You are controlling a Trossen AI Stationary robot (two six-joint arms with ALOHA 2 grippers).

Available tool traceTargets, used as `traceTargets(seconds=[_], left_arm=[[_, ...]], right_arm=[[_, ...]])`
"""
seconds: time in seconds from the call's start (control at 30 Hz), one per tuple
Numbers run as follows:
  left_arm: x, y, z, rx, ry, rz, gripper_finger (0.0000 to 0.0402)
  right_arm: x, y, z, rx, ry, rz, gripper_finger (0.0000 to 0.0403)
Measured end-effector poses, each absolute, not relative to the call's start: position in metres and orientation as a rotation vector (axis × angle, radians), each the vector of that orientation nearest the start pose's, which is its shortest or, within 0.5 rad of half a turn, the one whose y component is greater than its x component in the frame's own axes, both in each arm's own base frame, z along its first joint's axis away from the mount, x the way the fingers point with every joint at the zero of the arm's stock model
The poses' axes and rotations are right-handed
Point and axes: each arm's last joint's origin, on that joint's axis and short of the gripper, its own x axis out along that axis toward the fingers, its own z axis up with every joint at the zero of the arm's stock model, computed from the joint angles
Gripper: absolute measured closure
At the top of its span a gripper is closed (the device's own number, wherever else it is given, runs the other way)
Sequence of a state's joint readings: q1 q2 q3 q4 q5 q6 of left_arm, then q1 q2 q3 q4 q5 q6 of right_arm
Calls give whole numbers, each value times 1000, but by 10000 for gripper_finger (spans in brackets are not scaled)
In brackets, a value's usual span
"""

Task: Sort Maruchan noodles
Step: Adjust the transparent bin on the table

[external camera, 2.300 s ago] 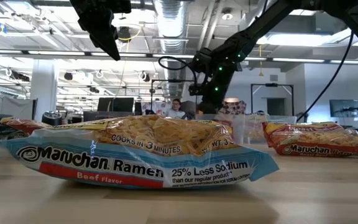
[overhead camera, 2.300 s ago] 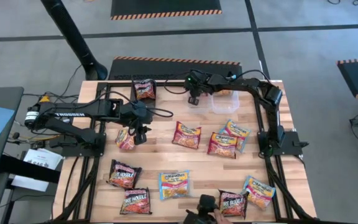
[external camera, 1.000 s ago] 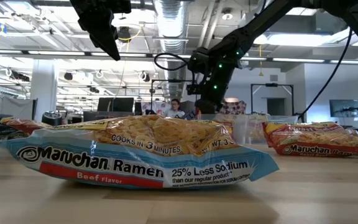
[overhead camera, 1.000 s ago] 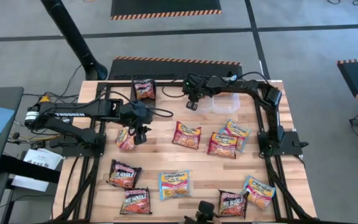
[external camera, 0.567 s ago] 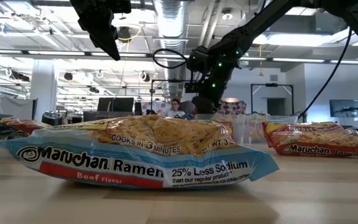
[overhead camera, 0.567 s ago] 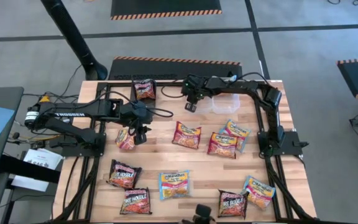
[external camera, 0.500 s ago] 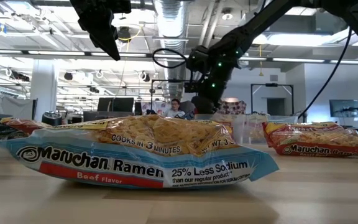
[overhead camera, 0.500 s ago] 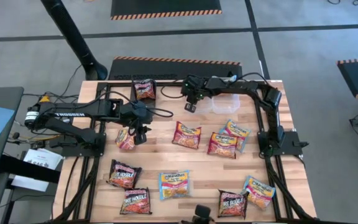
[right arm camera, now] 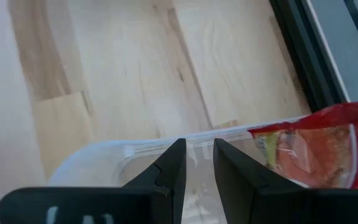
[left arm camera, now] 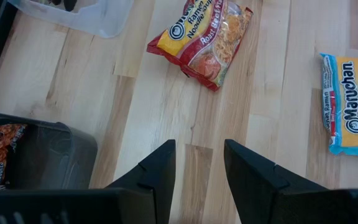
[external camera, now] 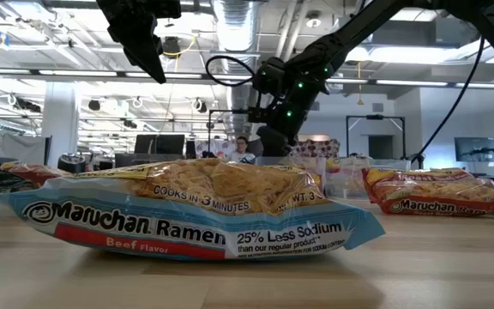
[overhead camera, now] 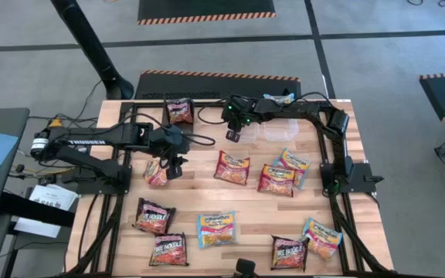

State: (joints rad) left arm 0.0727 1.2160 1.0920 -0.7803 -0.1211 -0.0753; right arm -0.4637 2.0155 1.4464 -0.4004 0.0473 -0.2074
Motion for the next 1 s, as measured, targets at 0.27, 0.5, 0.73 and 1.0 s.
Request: traceTargets(seconds=[0.27,0.5,0.73,1.0], left_arm=[[238,21,304,-48,898,214,278],[238,21,304,-48,898,214,278],[238,21,305,-48,897,214,278],[238,21,304,-48,898,214,278]], right_arm=[[387,-181,181,13,980,-285,295],[395,-168,183,-35,953,-219,295],[400,-157,183,-28,940,-148,295],[401,-144,180,-49,975,-78,295]])
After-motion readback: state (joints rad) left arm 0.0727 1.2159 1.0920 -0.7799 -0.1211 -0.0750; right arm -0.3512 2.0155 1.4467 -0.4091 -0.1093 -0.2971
